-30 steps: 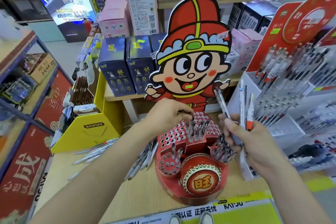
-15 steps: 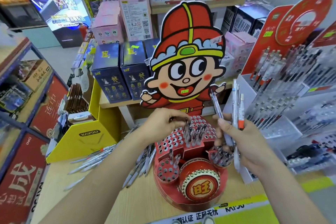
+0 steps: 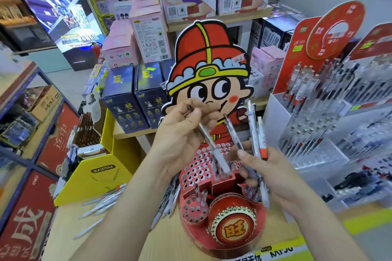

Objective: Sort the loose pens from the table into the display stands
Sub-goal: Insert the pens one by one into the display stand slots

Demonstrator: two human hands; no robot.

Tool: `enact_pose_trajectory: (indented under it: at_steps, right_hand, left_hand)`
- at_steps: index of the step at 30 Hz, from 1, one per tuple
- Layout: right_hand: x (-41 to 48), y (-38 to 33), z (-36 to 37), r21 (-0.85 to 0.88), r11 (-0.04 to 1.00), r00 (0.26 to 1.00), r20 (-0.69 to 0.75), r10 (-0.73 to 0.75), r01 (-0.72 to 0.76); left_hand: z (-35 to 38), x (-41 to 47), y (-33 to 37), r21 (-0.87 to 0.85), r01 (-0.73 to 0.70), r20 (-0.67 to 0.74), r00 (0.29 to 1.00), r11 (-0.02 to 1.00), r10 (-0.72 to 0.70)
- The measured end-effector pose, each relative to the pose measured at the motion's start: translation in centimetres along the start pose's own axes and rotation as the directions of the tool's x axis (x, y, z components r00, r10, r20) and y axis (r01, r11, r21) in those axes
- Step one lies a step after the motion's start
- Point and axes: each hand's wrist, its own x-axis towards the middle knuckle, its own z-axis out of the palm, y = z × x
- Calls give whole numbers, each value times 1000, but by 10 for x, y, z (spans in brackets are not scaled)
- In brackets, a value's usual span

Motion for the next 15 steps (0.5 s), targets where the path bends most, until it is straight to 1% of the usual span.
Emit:
enact_pose_trajectory:
  at_steps: [2, 3, 5, 7, 9, 10, 11, 12, 13, 15]
  right_hand:
    - [-1, 1, 4, 8, 1000, 999, 37, 24, -24]
    - [-1, 1, 6, 15, 999, 998, 57, 28, -29]
    - [-2, 3, 6, 53, 998, 996, 83, 22, -27]
    - [-2, 6, 4, 83, 996, 997, 71, 22, -28]
    - [-2, 8, 3, 89, 996, 998, 49, 27, -31]
    - [-2, 9, 2, 88, 996, 999, 40, 30, -34]
    - [-1, 10, 3, 91, 995, 999, 32, 36, -38]
    - [-1, 11, 2, 100, 994, 999, 21, 41, -42]
    - [0, 11, 2, 112, 993, 999, 2, 45, -45]
    - [3, 11, -3, 114, 993, 997, -61, 48, -41]
  left_hand:
    - [9, 2, -5, 20, -53, 15, 998, 998, 53]
    - [11, 2, -8, 70, -82, 26, 996, 994, 80]
    - [13, 2, -14, 266, -148, 41, 989, 952, 143]
    - [11, 1, -14, 503, -186, 54, 981, 844, 184]
    - [8, -1, -9, 668, -209, 102, 976, 714, 190]
    - [7, -2, -4, 713, -215, 134, 976, 667, 171]
    - [7, -3, 2, 733, -209, 155, 978, 647, 141]
    - [8, -4, 7, 736, -201, 163, 979, 646, 119]
    - [9, -5, 11, 737, -200, 155, 980, 646, 127]
    - [11, -4, 20, 744, -239, 101, 963, 624, 248]
